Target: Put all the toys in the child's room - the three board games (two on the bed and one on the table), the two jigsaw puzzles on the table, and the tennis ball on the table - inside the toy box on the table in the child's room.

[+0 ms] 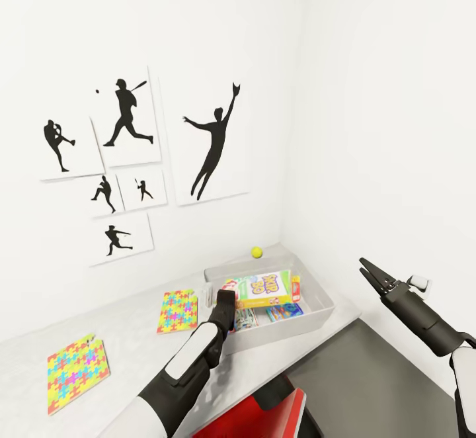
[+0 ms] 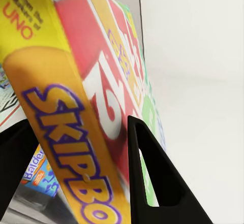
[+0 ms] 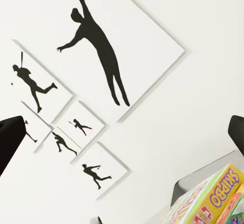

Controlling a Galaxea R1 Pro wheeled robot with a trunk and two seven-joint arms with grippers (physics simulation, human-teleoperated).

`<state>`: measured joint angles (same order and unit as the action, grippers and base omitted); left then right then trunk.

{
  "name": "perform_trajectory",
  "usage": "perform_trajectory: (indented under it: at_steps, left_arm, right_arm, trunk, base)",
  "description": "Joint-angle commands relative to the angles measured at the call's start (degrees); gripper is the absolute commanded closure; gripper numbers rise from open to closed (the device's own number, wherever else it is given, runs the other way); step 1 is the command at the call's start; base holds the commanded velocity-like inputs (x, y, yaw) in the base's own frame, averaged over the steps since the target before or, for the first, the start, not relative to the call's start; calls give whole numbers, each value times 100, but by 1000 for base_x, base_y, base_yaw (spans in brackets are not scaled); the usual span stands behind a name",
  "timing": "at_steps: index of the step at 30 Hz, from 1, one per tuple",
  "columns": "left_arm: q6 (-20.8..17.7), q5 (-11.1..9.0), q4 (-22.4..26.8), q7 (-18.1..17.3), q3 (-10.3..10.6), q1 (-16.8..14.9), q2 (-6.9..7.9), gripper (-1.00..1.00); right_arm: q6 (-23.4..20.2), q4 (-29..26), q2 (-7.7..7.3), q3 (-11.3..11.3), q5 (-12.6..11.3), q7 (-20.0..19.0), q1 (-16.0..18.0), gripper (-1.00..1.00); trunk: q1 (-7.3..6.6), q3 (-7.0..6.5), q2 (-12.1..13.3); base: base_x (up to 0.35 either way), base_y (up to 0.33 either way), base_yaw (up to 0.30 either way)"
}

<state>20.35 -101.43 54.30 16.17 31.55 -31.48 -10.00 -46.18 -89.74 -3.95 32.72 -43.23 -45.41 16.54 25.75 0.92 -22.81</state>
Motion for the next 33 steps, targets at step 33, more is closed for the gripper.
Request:
perform_trajectory:
  at_steps: [33]
  left_arm:
    - [353, 26, 285, 589, 15, -227, 0, 100]
  right_arm:
    - [-17, 1, 24, -15, -1, 13, 3, -100]
  trunk:
    - [3, 319, -11]
  base:
    - [0, 0, 0]
